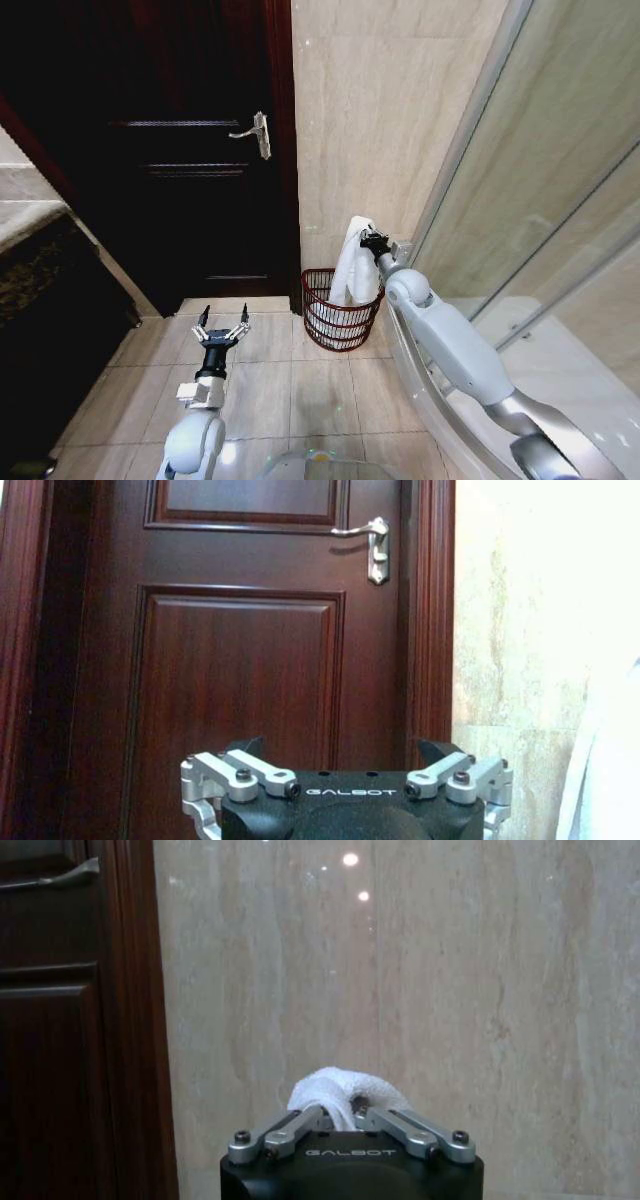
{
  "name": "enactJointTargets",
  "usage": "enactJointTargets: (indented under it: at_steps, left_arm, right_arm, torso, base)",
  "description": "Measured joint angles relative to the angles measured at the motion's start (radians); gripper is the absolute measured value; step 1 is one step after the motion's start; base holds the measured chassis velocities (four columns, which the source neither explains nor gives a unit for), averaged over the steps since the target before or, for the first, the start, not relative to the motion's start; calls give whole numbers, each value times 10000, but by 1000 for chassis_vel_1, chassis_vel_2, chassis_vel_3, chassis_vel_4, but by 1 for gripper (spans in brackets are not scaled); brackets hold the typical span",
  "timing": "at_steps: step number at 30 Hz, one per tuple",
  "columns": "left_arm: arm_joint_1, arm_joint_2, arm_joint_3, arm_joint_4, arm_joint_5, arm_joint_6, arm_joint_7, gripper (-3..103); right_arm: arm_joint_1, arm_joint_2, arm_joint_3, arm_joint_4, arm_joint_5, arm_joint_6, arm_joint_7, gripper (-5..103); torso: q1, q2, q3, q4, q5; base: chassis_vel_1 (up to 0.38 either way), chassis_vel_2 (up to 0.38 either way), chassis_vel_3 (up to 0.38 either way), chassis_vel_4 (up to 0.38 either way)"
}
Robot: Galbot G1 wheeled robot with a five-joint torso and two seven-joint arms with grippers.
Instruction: Discard the used towel into the hamper.
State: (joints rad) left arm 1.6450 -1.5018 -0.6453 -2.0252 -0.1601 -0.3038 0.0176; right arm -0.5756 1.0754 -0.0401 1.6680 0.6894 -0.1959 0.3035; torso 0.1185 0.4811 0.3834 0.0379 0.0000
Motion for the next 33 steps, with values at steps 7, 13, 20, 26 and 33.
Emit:
enactJointTargets:
  at_steps: [7, 13, 20, 26, 33]
  left_arm:
    - [-13, -1, 24, 36, 14, -17, 4, 100]
    - [-146, -35, 46, 198, 195, -42, -164, 100]
    - [-130, -41, 59, 204, 233, -49, -253, 100]
    - [-111, -34, 86, 147, 244, -49, -243, 100]
    - [-103, -36, 109, 116, 253, -49, -236, 100]
  right_arm:
    - [-82, 16, 29, 6, -144, -5, -9, 7]
    - [-168, -8, 86, 40, -208, -19, -179, 7]
    - [-298, -11, 183, 41, -252, -18, -434, 7]
    - [-426, -12, 239, 115, -297, 2, -568, 7]
    - [-664, -117, 357, 369, -300, 3, -541, 7]
  torso:
    - [-98, -236, -140, 0, 0]
    - [-200, -518, -319, -1, 0]
    - [-207, -564, -360, 0, 0]
    - [-197, -546, -352, -1, 0]
    - [-186, -515, -333, 0, 0]
  base:
    - [0, 0, 0, 0]
    - [0, 0, 0, 0]
    - [0, 0, 0, 0]
    - [0, 0, 0, 0]
    - [0, 0, 0, 0]
